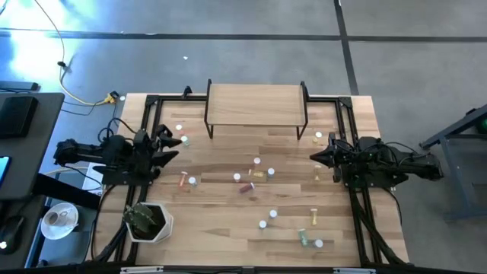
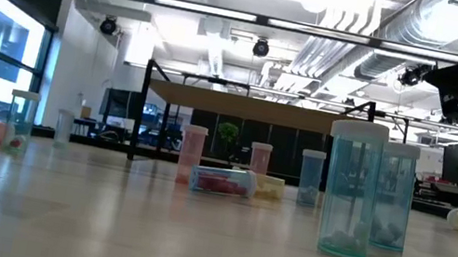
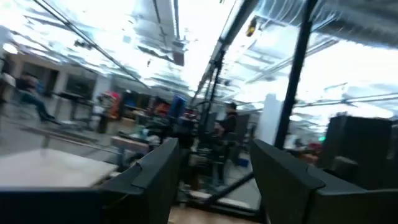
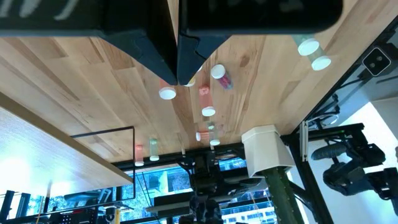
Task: Pick and place medicine bottles onto shelf by color
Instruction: Put the red medicine bottle on the shelf
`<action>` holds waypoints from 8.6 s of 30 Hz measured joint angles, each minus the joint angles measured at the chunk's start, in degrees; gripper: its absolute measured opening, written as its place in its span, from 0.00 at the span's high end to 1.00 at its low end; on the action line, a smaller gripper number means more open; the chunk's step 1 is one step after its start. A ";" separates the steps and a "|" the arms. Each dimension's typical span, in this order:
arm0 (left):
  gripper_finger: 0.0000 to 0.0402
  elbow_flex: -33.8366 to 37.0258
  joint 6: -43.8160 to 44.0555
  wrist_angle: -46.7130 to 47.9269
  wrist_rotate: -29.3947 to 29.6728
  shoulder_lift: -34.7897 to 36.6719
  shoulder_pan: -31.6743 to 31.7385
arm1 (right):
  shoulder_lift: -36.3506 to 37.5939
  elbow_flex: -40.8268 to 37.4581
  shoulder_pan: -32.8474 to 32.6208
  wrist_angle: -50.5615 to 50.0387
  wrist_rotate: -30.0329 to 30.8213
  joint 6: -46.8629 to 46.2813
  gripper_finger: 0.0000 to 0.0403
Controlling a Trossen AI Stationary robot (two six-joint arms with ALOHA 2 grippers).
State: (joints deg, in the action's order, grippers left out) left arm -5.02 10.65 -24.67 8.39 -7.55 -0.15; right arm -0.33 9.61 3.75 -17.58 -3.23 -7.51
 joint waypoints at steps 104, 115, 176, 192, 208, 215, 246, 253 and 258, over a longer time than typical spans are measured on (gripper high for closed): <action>0.48 -26.23 -5.26 -12.69 -3.28 -91.04 1.25 | 0.01 0.00 0.00 -0.28 0.01 0.00 1.00; 0.62 -26.23 -5.26 -12.56 -3.27 -91.04 1.25 | 0.01 0.00 0.00 -0.28 0.00 0.00 1.00; 0.71 -64.60 -20.14 29.30 2.64 -71.84 36.12 | 0.01 0.00 0.02 -0.52 0.01 0.00 1.00; 0.71 -65.07 -8.19 37.33 9.39 -76.80 40.36 | 0.01 0.00 0.01 -0.61 0.01 0.00 1.00; 0.71 -65.05 -3.50 37.04 14.12 -83.70 40.29 | 0.01 0.00 0.00 -0.62 0.01 0.00 1.00; 0.71 -65.05 -2.20 37.18 13.87 -84.18 40.16 | 0.01 0.00 0.02 -0.63 0.01 0.00 1.00; 0.71 -65.02 -0.28 40.06 14.04 -84.94 40.35 | 0.01 0.00 0.00 -0.63 0.00 0.00 1.00; 0.65 -65.02 -0.28 40.22 13.87 -84.94 40.35 | 0.01 0.00 0.01 -0.63 0.00 0.00 1.00; 0.60 -65.02 -0.28 40.18 13.87 -84.94 40.35 | 0.01 0.00 0.00 -0.63 0.01 0.00 1.00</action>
State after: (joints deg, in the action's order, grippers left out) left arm -70.04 10.37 15.51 22.26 -92.49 40.21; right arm -0.32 9.61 3.75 -18.22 -3.23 -7.51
